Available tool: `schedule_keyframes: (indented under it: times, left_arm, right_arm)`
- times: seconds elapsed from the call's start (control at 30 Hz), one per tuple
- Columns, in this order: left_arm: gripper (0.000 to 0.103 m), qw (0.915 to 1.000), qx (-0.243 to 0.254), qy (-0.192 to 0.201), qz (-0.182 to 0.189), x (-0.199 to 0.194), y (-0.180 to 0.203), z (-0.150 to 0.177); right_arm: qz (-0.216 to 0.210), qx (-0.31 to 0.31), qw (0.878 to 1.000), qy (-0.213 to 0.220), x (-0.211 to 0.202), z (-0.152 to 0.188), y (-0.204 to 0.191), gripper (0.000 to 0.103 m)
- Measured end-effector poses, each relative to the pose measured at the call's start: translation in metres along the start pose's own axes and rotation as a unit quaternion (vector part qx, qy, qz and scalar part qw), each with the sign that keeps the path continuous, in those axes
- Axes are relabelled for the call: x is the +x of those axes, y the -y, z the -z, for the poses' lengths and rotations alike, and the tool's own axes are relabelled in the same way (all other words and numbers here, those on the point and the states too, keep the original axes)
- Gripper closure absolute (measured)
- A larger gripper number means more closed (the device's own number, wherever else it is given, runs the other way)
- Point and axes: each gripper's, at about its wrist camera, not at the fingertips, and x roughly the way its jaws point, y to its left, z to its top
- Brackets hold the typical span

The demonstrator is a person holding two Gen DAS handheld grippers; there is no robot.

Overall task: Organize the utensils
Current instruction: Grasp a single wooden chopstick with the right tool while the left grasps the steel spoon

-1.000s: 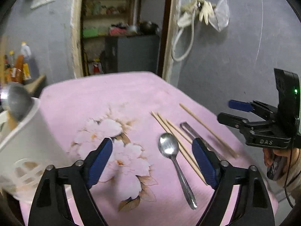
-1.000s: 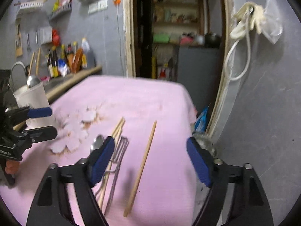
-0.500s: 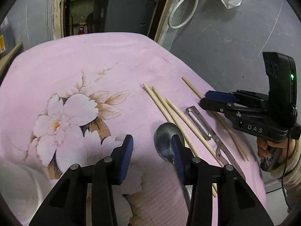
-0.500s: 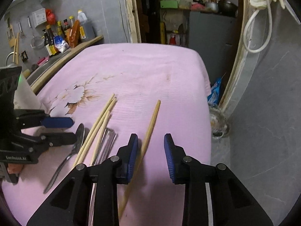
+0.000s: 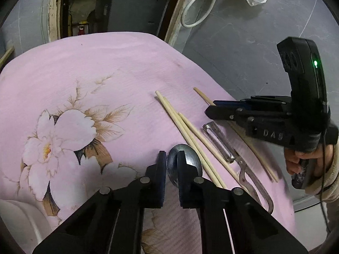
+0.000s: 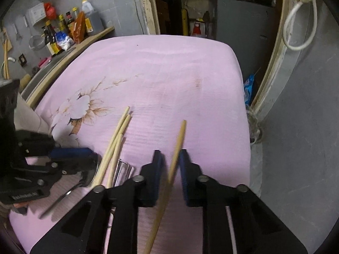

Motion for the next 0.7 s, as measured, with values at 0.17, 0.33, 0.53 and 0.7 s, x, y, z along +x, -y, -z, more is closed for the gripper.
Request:
schedule_keyframes:
  times: [0.17,0.33,0.53,0.7]
  left_arm:
    - [0.102,1.0,-0.001,0.005,0.002,-0.003,0.001,0.003]
    - [0.103,0.9998,-0.002,0.016,0.006,-0.014,0.004,0.009]
    - [0.103,0.9997,-0.002,0.022,0.009,-0.02,0.006,0.014]
    - [0.103,0.9995,0.005,0.031,0.009,-0.025,0.009,0.017]
  right_arm:
    - [-0.034,0.046,0.998,0.005,-0.008,0.003,0.009,0.1]
    - [-0.056,0.056,0.996,0.03,-0.02,0.014,0.006,0.1]
    - [-0.065,0.064,0.995,0.044,-0.028,0.02,0.001,0.1]
    - [-0.069,0.067,0.994,0.049,-0.03,0.026,-0.002,0.1]
